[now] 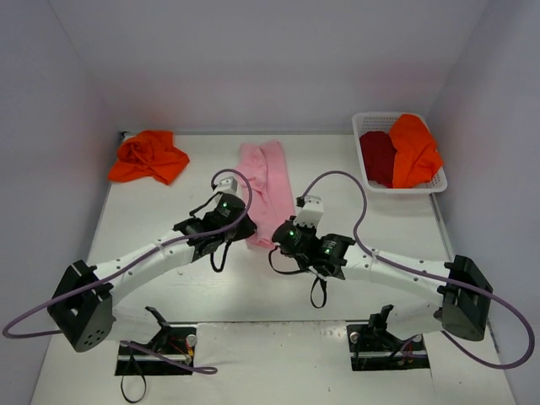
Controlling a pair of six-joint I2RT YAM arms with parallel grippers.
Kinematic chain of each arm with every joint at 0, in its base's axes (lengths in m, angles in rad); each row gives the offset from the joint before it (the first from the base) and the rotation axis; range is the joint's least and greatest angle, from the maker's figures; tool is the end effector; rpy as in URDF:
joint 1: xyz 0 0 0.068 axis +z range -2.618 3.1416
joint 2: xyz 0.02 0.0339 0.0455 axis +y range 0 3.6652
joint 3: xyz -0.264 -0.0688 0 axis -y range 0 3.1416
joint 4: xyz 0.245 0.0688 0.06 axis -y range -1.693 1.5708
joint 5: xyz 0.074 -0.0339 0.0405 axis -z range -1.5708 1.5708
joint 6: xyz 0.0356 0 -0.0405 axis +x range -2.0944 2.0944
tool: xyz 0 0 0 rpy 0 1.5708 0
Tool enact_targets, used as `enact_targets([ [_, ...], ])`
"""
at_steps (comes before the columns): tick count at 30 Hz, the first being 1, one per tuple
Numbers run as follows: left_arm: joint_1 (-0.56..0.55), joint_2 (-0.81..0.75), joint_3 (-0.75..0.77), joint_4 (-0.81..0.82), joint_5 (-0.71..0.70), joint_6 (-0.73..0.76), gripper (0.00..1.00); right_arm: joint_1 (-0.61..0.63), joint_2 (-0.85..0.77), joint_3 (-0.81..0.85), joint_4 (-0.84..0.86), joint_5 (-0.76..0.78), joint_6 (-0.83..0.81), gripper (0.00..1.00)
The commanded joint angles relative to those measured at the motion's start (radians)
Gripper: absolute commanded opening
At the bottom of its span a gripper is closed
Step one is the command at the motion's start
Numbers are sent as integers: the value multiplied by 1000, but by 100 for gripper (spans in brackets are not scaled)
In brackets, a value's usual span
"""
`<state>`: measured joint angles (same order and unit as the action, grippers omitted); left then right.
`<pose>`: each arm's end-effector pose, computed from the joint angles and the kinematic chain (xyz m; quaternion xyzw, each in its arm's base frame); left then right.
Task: Fold and stack the t-shirts
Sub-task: Fold the tshirt
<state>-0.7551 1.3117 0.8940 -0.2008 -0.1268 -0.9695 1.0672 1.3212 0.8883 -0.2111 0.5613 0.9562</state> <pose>0.2140 -0.1953 0.2608 -0.1238 0.8788 -0.3107 0.3404 0.1544 0.2410 0.2585 0.0759 0.8651 0.2327 0.4379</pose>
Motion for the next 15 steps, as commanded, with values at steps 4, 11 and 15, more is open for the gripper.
enact_targets([
  [4,66,21,134,11,26,86,0,-70,33,109,55,2,-132,0],
  [11,108,50,195,-17,52,121,0,-137,82,172,81,-43,-223,0],
  [15,117,60,200,-14,61,127,0,-171,108,179,108,-83,-247,0],
])
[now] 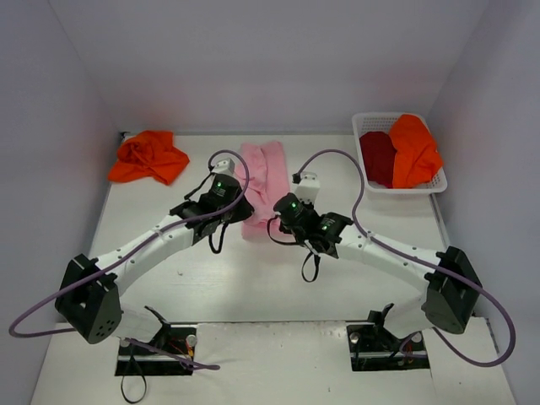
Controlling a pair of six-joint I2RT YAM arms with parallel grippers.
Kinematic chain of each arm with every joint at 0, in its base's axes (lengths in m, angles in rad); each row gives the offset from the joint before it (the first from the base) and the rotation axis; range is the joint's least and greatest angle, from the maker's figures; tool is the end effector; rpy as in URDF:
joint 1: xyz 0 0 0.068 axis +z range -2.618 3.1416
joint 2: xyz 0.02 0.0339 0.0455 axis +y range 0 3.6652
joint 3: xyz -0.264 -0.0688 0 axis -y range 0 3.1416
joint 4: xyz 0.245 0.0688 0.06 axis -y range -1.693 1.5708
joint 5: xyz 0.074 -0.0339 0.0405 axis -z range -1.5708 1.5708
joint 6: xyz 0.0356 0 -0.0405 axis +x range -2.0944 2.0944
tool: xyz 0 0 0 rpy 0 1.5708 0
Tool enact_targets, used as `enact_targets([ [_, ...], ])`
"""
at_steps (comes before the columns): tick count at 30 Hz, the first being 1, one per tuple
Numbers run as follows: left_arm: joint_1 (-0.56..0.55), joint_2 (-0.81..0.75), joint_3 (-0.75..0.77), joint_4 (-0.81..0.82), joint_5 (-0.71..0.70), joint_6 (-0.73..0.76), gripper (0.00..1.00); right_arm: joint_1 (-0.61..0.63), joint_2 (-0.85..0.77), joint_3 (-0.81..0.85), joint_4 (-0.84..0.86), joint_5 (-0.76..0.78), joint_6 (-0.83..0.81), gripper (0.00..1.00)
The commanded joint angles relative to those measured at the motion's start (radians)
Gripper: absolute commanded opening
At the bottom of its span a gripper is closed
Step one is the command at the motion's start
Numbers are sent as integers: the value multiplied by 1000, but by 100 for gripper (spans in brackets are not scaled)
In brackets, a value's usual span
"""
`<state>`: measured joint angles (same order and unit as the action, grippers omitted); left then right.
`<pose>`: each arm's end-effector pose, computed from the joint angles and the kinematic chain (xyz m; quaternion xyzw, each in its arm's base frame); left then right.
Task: Fold and stack the t-shirts
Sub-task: Fold the tshirt
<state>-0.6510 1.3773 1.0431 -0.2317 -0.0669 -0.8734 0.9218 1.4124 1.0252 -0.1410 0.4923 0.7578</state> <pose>0.2503 -0.1877 0.2902 -0.1132 0.8687 -0.3111 0.3684 0.2061 0.2439 0.2841 0.0521 0.8481 0.2185 0.4798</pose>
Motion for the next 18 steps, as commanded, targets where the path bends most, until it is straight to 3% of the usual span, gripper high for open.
enact_targets([
  [1,16,-4,52,17,4,33,0,-32,22,41,47,-20,-55,0],
  [18,42,48,64,32,24,40,0,-147,94,61,129,-115,-117,0],
])
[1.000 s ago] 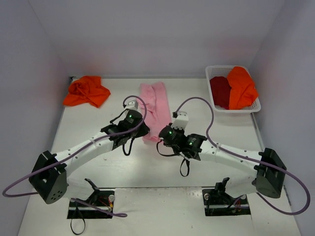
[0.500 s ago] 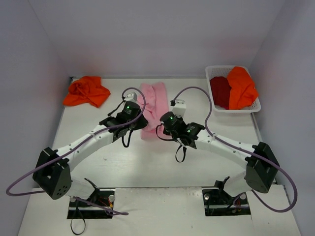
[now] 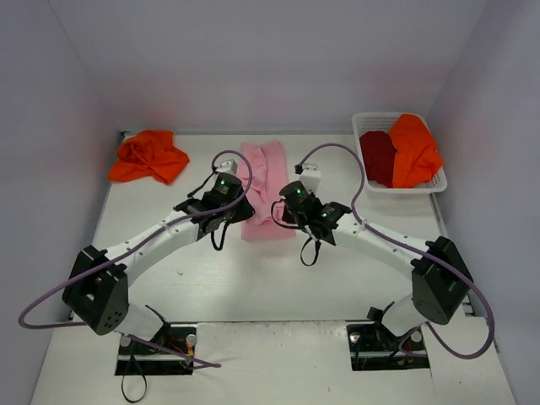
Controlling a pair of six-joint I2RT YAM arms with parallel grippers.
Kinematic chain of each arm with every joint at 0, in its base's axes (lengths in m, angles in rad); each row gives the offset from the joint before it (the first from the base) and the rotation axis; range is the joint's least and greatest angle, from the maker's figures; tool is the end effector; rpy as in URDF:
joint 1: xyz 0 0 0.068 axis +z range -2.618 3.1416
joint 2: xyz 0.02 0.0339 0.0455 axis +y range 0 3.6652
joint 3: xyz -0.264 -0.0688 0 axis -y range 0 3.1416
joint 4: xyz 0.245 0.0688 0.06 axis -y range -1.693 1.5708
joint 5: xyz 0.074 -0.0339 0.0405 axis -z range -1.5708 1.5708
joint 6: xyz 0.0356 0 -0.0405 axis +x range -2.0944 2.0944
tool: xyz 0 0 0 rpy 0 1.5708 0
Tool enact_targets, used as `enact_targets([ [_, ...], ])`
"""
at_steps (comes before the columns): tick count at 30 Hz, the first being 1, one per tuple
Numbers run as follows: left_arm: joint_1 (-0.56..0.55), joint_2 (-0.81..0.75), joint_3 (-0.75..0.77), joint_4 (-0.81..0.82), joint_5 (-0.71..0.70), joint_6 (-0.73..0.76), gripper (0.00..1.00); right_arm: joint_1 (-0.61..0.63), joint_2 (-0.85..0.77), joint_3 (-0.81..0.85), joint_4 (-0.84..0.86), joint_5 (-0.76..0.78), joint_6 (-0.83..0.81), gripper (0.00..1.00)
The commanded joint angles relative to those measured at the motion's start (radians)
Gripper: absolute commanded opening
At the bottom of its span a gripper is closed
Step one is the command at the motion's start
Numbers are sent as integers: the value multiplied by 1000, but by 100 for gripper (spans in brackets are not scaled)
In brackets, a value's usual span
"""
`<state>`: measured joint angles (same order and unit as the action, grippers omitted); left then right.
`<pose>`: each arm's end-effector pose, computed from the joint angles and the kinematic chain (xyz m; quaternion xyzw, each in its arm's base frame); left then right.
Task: Fold and stack the t-shirts
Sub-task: Fold the tshirt
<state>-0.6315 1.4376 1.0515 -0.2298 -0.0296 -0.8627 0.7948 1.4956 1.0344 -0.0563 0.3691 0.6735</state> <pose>0.2621 -0.1904 0.2752 -0.1092 0.8814 -0.3026 0.3460 0.2469 0.2333 0.2684 0.0406 0.8538 0.2133 0.4731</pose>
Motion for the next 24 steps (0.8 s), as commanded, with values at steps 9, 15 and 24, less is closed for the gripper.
enact_targets([
  [9,52,10,54,40,-6,34,0,-51,63,65,96,-38,-58,0],
  [15,76,32,74,53,13,37,0,-69,87,75,115,-51,-75,0],
  [24,90,105,137,58,26,51,0,-108,117,102,127,-76,-103,0],
])
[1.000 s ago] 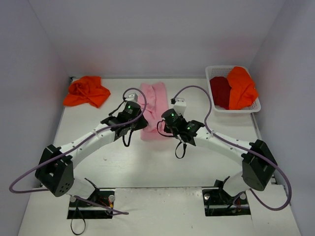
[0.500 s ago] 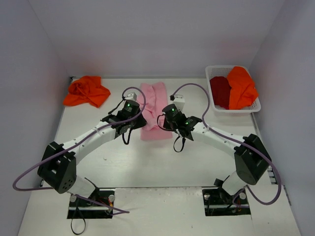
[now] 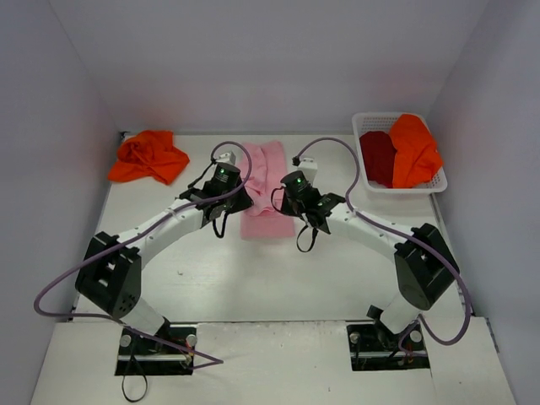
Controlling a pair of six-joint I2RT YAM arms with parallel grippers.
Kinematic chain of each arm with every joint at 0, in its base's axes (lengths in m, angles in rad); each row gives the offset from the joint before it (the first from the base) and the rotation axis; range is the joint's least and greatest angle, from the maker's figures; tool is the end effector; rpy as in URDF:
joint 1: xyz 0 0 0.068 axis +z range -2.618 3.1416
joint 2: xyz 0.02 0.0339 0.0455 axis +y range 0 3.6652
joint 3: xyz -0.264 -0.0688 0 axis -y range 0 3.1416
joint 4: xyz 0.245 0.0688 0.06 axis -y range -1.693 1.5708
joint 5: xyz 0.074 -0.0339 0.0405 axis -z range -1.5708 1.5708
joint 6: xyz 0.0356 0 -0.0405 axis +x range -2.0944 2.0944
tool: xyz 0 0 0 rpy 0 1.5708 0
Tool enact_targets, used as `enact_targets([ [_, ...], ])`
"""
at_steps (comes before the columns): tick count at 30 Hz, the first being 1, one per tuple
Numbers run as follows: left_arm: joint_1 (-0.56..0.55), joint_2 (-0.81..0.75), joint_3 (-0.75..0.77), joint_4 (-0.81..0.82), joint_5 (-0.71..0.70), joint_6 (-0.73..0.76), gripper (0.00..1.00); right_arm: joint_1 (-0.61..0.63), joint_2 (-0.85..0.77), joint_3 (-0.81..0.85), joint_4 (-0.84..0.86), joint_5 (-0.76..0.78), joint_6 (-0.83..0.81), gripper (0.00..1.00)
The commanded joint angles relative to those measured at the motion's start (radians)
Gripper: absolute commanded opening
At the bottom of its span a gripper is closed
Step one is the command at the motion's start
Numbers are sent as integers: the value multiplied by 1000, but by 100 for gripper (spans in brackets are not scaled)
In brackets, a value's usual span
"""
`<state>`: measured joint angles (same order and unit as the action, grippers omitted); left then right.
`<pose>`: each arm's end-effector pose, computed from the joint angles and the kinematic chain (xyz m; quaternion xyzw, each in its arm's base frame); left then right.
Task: Fold and stack the t-shirts
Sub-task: Fold the tshirt
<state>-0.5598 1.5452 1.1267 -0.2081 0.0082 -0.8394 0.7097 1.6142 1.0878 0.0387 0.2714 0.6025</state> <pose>0.2966 -0.1862 0.2684 -0.1223 0.8822 -0.2956 0.3456 0.2862 0.2333 0.2553 0.0241 0.8516 0.2197 0.4754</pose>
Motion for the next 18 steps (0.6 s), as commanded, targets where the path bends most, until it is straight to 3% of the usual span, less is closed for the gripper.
enact_targets([
  [1,20,4,65,36,-11,28,0,-26,1,52,33,15,-36,0],
  [18,54,87,104,59,16,39,0,-73,90,106,72,-43,-83,0],
])
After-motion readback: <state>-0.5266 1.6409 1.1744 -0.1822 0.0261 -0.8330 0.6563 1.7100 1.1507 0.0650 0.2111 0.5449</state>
